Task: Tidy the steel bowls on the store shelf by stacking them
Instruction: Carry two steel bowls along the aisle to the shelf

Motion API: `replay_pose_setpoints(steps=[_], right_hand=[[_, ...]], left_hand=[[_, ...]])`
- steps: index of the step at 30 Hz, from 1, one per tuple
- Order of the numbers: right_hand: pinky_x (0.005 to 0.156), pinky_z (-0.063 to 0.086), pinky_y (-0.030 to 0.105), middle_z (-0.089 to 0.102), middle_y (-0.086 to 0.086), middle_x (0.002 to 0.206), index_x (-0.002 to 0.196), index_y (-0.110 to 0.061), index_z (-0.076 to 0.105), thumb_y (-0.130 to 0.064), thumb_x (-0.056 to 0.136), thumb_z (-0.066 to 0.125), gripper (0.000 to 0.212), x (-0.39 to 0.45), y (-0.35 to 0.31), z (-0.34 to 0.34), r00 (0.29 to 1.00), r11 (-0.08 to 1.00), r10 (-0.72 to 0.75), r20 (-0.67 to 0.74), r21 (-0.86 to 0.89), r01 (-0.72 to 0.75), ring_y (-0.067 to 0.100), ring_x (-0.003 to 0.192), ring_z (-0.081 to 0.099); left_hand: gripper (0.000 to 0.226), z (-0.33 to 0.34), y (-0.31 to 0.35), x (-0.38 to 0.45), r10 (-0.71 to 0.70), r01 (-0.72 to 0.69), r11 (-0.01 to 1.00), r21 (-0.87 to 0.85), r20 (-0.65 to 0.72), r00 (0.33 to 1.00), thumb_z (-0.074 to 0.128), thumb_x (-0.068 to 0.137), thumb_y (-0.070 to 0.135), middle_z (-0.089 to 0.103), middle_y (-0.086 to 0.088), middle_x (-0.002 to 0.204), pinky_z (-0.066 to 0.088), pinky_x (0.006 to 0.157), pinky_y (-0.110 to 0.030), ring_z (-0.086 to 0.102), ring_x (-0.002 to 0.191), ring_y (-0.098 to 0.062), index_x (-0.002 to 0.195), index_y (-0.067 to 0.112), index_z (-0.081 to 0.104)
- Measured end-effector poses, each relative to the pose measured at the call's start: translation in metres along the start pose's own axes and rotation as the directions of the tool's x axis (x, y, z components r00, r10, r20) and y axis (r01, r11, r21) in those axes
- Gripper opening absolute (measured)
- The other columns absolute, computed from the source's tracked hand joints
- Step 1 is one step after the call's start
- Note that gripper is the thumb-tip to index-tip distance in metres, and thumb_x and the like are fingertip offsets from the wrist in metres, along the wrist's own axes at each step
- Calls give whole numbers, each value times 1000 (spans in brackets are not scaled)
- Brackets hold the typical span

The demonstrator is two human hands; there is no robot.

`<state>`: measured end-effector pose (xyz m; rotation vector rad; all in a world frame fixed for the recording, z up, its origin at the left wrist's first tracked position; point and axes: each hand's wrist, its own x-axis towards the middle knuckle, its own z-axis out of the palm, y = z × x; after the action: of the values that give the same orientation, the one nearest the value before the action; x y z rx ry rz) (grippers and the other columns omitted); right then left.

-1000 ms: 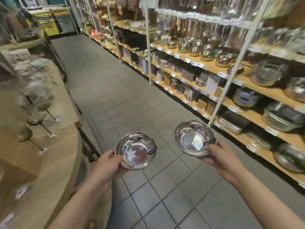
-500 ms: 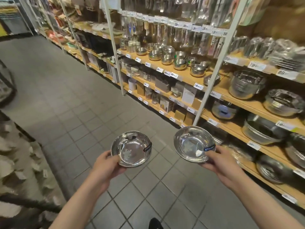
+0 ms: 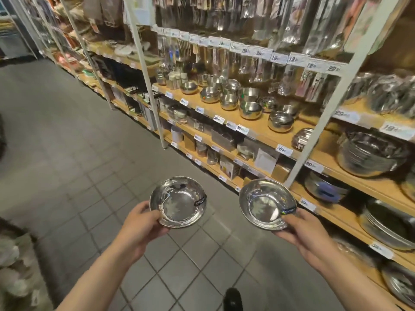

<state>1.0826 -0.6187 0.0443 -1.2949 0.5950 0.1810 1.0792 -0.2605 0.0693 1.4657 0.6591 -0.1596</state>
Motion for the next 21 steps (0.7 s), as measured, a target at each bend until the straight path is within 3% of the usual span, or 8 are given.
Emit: replay_pose_setpoints(steps=[5, 8, 12, 16, 21], right_hand=[[61, 64, 34, 72, 24, 111, 120, 1, 58, 7, 96, 55, 25, 88, -33, 43, 1000, 1000, 18, -7, 15, -18, 32, 88, 76], [56, 62, 29, 73, 21, 107, 116, -2, 57, 7, 97, 55, 21, 144, -65, 75, 1000, 999, 27, -4, 37, -26, 29, 83, 77], [56, 63, 30, 71, 23, 113, 128, -1, 51, 8, 97, 54, 33, 211, -108, 128, 999, 997, 28, 35, 72, -30, 33, 92, 75], [65, 64, 34, 74, 19, 108, 131, -1, 52, 8, 97, 54, 34, 260, -128, 170, 999, 998, 39, 29, 50, -40, 31, 91, 76], [52, 60, 27, 77, 19, 91, 119, -3, 54, 7, 96, 56, 25, 317, -145, 206, 996, 995, 79, -39, 57, -77, 29, 79, 77]], left_hand=[[30, 14, 30, 83, -15, 15, 1000, -14, 15, 1000, 58, 84, -10, 69, -5, 67, 60, 59, -29, 62, 51, -15, 108, 6, 65], [28, 23, 60, 135, -18, 18, 1000, -14, 0, 1000, 59, 82, -8, 68, -8, 71, 58, 57, -27, 63, 56, -18, 105, 6, 67], [28, 28, 110, 204, 4, -4, 1000, 1, -12, 1000, 57, 83, -5, 68, -8, 76, 58, 64, -29, 61, 62, -19, 103, 9, 71], [27, 37, 141, 267, -9, 9, 1000, 4, -28, 1000, 56, 85, -3, 68, -7, 73, 56, 54, -23, 61, 58, -16, 98, 12, 73], [26, 51, 174, 358, -39, 37, 999, 30, 41, 998, 59, 83, -1, 69, -7, 77, 53, 51, -22, 62, 64, -19, 99, 14, 74]])
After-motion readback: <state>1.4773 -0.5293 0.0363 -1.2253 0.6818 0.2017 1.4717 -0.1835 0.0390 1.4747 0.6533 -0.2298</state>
